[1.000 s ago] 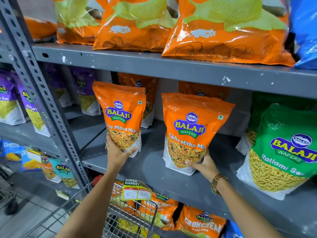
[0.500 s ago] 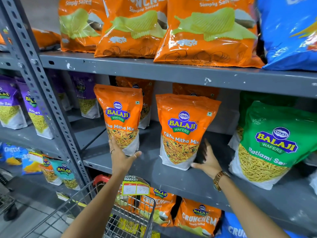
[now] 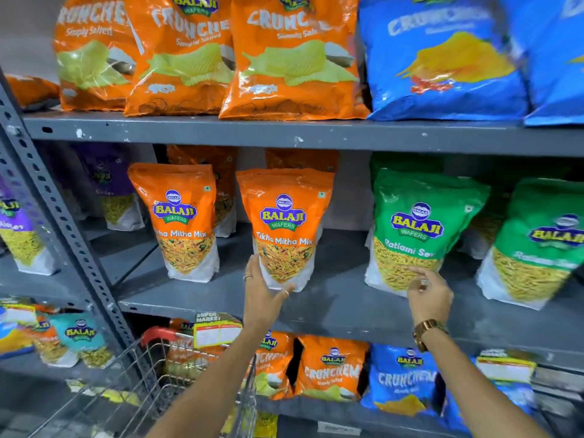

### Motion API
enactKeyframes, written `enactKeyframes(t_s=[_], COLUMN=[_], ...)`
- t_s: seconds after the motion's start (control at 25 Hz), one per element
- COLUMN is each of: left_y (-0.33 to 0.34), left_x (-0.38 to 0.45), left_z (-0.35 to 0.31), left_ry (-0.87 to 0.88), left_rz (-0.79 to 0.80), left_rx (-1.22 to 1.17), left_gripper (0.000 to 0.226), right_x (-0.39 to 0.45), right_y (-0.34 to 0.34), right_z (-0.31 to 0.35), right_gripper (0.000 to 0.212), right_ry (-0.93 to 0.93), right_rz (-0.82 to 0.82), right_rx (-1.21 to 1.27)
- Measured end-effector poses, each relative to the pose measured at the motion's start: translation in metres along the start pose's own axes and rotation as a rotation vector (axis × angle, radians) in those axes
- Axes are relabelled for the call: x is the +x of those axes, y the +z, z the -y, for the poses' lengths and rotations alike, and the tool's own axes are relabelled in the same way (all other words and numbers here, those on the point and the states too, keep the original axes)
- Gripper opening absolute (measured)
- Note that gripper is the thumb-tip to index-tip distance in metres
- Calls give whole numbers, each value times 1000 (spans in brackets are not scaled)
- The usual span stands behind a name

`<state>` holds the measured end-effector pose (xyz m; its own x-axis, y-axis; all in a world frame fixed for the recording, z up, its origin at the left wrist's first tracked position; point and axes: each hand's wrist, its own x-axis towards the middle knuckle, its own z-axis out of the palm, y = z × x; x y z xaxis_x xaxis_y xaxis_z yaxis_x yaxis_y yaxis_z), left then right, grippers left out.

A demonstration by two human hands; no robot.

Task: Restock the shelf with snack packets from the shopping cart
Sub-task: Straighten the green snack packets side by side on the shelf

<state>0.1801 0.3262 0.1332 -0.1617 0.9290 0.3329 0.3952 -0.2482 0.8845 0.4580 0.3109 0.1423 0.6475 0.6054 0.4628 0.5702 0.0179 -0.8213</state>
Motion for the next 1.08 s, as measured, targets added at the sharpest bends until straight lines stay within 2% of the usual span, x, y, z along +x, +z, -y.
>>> enactKeyframes(t_s=[0.4,0.52,0.6,0.72,0.8,0.92,1.08], left_y=[121,166,227,252,251,244,258], left_x=[-17,-23,-18,-12,-14,-17,-23], left_z=[-71,-86,-101,-100,-88,-86,-93], left_ry=[3,-39,-58,-141,-140,-158,-208], left_rz=[79,127,171,147,122,85,46], left_rx=[42,-2,-32,-29,-33,-57,63], left_gripper=[98,100,110,127,128,126,119], right_x=[66,95,136,147,139,137,143], right_y=[-79,-98,-111,-108,-105,-99,-91], right_z=[-64,-86,-124,-145,-148,-148,-160], right_gripper=[32,54,77,107,120,128,121], right_ry=[-149,-55,37,183,271,275,234], right_rz=[110,75,32,8,25,34,-34], right_rx=[-113,-97,-96,-50,13,63,49])
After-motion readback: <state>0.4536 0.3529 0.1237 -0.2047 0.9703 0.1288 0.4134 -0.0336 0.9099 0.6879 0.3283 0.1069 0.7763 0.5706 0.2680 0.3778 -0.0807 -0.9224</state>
